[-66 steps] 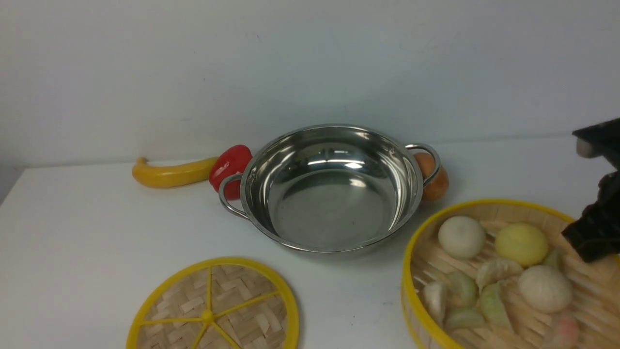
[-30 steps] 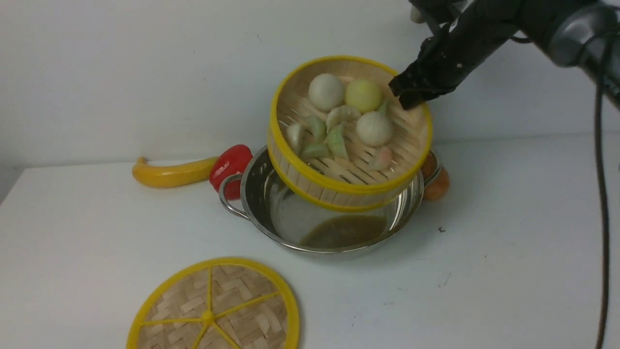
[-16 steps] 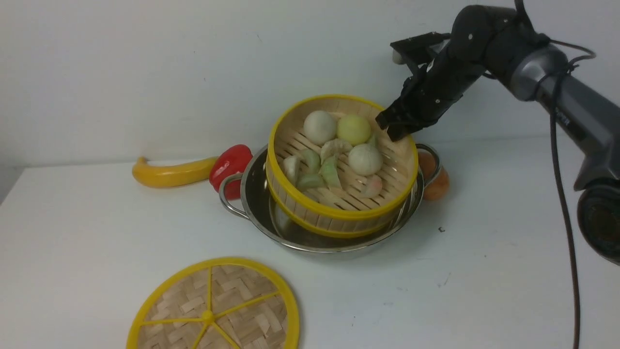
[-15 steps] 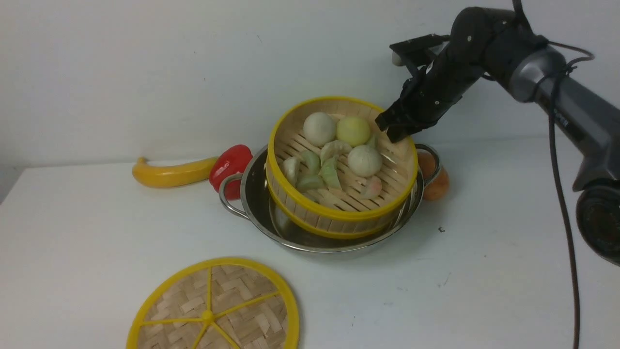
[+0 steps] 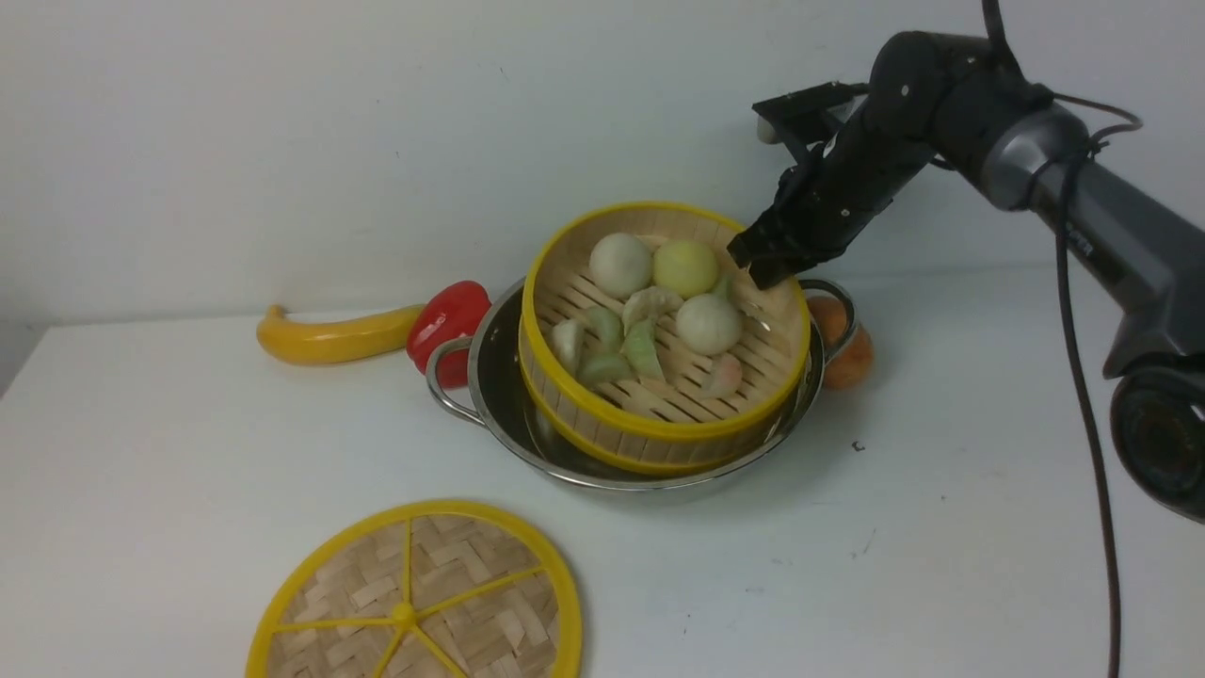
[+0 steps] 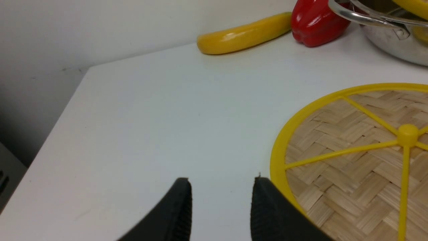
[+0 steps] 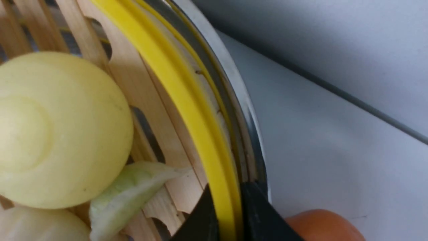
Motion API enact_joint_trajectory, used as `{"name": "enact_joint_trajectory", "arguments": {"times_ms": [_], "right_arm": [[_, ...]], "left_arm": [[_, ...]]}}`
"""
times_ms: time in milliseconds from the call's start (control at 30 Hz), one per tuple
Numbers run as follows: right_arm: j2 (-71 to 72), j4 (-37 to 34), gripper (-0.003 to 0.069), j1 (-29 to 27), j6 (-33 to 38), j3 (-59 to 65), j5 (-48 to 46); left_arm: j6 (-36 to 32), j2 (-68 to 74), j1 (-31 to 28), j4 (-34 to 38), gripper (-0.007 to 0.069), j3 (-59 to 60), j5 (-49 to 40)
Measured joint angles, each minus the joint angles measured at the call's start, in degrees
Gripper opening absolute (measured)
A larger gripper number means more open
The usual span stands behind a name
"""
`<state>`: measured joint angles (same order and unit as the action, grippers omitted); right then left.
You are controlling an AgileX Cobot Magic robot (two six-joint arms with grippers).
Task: Place the steamer in the pot on the white table, and put the lid on the steamer.
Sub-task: 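Place the bamboo steamer basket of food into the steel pot with the right gripper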
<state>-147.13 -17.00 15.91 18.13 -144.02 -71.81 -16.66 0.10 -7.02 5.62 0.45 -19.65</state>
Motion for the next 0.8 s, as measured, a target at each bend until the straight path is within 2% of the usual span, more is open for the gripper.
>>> {"name": "enact_joint_trajectory", "arguments": {"times_ms": [167,600,800], "right_arm": [[0.00,0.00,0.0078,0.00,0.00,0.00,0.00],[0.02,-2.61,0.0289,0.11,-0.23,-0.52,0.99],[0.02,-2.61,0.0325,0.11,-0.23,-1.29,0.94]], "left_arm": [[0.00,0.00,0.00,0.00,0.0241,0.00,0.00],[0.00,0.00,0.00,0.00,0.0241,0.00,0.00],[0.00,0.00,0.00,0.00,0.0241,0.00,0.00]]}}
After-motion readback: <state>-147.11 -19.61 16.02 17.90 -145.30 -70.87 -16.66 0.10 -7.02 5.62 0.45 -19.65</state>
